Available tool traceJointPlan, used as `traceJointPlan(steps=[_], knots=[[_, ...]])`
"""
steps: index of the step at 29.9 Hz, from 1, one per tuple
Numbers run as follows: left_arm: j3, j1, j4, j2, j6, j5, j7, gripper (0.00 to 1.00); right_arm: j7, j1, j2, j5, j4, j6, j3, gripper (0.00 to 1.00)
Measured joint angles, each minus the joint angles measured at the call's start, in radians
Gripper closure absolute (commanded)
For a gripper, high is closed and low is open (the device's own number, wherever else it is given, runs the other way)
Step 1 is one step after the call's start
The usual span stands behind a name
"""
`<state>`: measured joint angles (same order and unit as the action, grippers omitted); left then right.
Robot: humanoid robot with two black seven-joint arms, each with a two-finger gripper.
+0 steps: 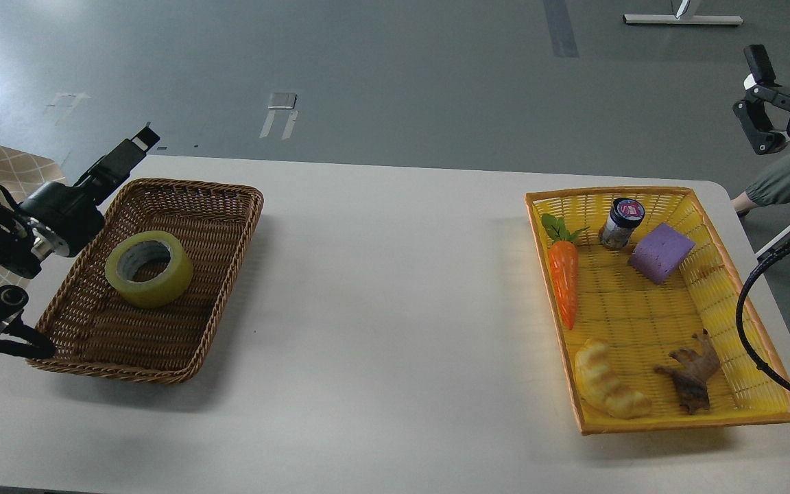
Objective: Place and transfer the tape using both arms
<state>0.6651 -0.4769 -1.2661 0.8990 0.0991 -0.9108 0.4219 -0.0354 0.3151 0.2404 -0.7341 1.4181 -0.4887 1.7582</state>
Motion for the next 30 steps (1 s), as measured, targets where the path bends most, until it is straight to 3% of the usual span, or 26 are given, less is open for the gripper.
traceJointPlan(steps=[2, 6, 11, 14, 19, 24, 30], knots=[[0.053, -0.01, -0.018, -0.031, -0.094, 0.083, -0.02, 0.02, 0.0, -0.001, 0.0, 0.0, -0.001, 0.0, 0.0, 0.0], [0.244, -0.04, -0.02, -0.158, -0.279, 0.229, -0.112, 0.02, 0.0, 0.002, 0.005, -0.009, -0.003, 0.0, 0.0, 0.0], [0.443, -0.064, -0.022, -0.401, -0.358, 0.287, -0.245, 0.02, 0.002, 0.05, 0.022, -0.043, -0.005, 0.0, -0.001, 0.0], [0.536, -0.086, -0.028, -0.548, -0.392, 0.296, -0.292, 0.02, 0.004, 0.094, 0.013, -0.045, -0.005, 0.0, -0.025, 0.0], [0.586, -0.102, -0.03, -0.684, -0.402, 0.296, -0.304, 0.02, 0.005, 0.167, 0.002, -0.043, 0.0, 0.039, -0.096, 0.0], [0.593, -0.095, -0.03, -0.768, -0.398, 0.29, -0.288, 0.02, 0.005, 0.185, -0.018, -0.042, 0.033, 0.054, -0.16, 0.0], [0.61, -0.063, -0.066, -0.795, -0.395, 0.287, -0.222, 0.02, 0.004, 0.189, -0.106, -0.05, 0.054, 0.081, -0.177, 0.0]])
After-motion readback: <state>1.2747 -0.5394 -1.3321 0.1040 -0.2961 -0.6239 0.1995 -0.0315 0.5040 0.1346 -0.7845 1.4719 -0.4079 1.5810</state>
